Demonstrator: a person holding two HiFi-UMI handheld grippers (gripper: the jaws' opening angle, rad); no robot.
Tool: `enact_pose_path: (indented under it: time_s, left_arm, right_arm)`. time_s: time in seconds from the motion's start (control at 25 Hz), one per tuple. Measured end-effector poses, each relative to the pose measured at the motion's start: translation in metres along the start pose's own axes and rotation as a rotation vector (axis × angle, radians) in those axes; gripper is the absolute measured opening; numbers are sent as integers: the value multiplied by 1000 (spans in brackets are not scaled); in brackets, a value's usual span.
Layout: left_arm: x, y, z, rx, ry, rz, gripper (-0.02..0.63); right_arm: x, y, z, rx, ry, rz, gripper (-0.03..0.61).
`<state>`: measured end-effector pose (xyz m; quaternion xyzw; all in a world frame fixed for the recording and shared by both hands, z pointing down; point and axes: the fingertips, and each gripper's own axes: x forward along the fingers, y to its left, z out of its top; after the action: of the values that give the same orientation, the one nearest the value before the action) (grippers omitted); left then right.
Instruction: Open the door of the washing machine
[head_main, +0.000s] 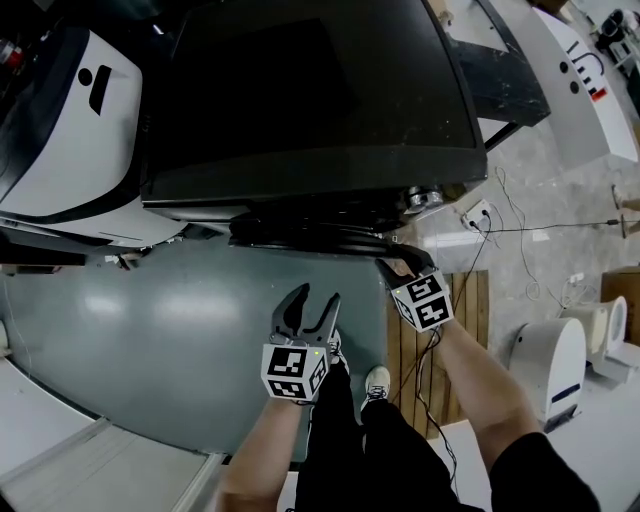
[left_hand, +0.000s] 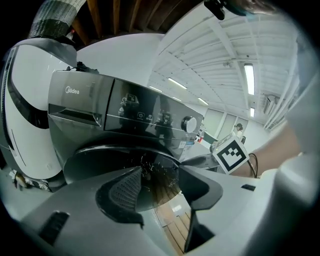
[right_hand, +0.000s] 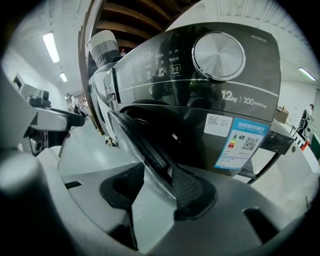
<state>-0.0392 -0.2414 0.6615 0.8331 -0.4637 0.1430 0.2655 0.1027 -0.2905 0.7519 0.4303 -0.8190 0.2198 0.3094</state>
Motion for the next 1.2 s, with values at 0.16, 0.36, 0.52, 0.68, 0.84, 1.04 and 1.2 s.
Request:
enact_pose_path:
  time_s: [0.16, 0.36, 0.52, 0.68, 0.84, 1.04, 1.2]
  left_arm:
    - [4, -6, -7, -16, 7, 9, 238]
    - [7, -14, -13, -9, 23, 21, 241]
    - [10, -18, -20, -25, 35, 38, 254]
    - [11, -27, -31, -30, 47, 42, 259]
    - [9, -31, -42, -49, 63, 61, 266]
    - [9, -40, -51, -68, 74, 86, 270]
    - [5, -44, -61, -95, 88, 126, 272]
  right_arm:
    - [-6, 7, -6, 29, -4, 1, 189]
    - [-15, 20, -13, 60, -5, 17, 181]
    - [-21, 33, -19, 56, -13, 52, 170]
    - [-28, 45, -28, 50, -26, 101, 166]
    - [-38, 60, -36, 41, -39, 169, 161]
    - [-59, 72, -31, 11, -93, 219, 149]
    - [-77, 73, -26, 6, -139, 214, 127]
